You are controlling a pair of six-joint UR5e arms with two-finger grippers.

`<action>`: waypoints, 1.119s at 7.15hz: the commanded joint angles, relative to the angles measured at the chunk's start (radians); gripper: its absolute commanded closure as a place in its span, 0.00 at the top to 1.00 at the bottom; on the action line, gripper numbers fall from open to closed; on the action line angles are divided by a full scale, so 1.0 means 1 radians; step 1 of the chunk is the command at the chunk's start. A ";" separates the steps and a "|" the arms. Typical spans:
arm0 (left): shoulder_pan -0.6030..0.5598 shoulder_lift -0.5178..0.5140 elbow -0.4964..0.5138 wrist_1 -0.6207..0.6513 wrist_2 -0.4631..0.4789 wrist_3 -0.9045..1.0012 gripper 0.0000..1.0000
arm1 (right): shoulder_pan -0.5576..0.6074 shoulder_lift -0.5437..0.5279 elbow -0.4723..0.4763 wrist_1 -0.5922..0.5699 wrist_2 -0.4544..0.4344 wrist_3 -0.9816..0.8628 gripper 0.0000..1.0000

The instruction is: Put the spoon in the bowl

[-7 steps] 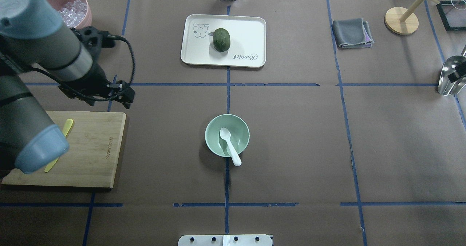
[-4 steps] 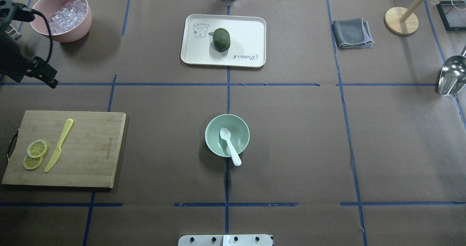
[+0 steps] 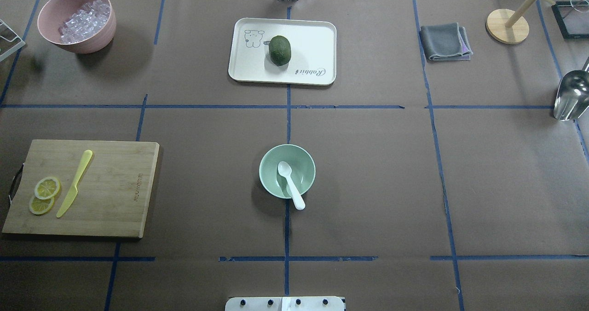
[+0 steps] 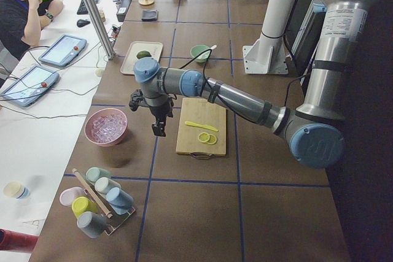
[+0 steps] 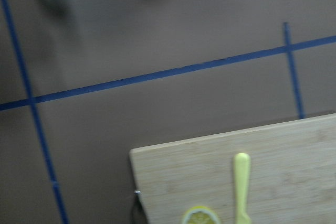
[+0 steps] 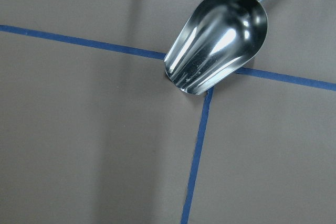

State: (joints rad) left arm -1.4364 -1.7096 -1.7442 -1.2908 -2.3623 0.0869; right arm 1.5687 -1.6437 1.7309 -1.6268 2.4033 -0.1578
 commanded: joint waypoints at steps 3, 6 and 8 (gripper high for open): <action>-0.163 0.039 0.236 -0.112 -0.006 0.182 1.00 | 0.004 0.004 -0.022 -0.001 0.003 0.037 1.00; -0.165 0.131 0.165 -0.168 -0.005 0.145 1.00 | 0.004 -0.005 -0.021 -0.001 0.058 0.107 1.00; -0.164 0.157 0.141 -0.171 -0.006 0.090 1.00 | 0.004 -0.007 -0.022 -0.001 0.063 0.107 1.00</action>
State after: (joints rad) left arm -1.6010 -1.5702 -1.5866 -1.4572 -2.3673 0.1987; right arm 1.5723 -1.6491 1.7095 -1.6276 2.4604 -0.0534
